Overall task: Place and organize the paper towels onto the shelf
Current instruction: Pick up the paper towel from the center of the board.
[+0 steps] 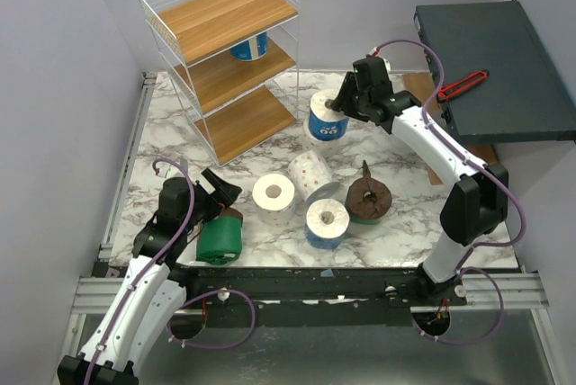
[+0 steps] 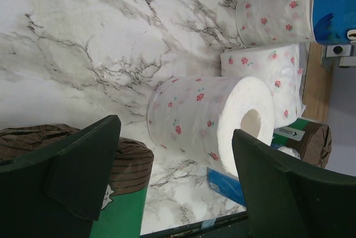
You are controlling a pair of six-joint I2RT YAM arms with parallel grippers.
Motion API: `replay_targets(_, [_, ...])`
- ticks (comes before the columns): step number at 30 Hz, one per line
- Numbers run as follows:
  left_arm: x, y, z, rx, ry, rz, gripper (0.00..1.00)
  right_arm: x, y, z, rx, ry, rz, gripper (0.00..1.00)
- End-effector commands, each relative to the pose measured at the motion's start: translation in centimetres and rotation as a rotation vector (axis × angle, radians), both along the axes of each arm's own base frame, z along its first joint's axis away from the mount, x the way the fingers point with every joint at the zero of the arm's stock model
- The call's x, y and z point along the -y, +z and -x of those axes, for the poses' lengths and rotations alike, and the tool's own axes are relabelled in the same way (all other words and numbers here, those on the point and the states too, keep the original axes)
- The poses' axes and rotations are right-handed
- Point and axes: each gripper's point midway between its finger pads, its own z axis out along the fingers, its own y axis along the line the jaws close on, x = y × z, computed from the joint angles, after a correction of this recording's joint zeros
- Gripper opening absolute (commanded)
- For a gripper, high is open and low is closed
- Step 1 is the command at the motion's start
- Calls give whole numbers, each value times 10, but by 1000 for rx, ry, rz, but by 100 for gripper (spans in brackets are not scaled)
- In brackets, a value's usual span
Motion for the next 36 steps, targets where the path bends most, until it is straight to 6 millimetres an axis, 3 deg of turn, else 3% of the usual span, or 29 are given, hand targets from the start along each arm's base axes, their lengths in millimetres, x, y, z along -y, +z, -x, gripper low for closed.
replay_targets(1, [4,-2,3,-10,-23,15,91,-4,22,23,13,43,-67,49])
replay_targets(5, [7,4,1,8,-28,30,91,-6,40,36,46,61,-129,48])
replay_targets(12, [12,21,-3,52,-48,59,92,-18,89,70,175,165,-305,48])
replay_targets(15, [29,54,-4,177,-154,115,95,-31,111,92,249,266,-432,48])
replay_targets(18, [53,103,8,380,-321,204,96,-44,123,115,284,365,-549,48])
replay_targets(22, [66,144,20,529,-430,275,97,-56,132,143,310,488,-680,48])
replay_targets(27, [72,180,43,778,-509,410,99,-54,137,167,377,554,-752,48])
replay_targets(31, [65,202,63,967,-518,550,98,-58,148,193,424,665,-875,48])
replay_targets(36, [74,225,82,1051,-654,536,99,-64,153,216,405,782,-1058,49])
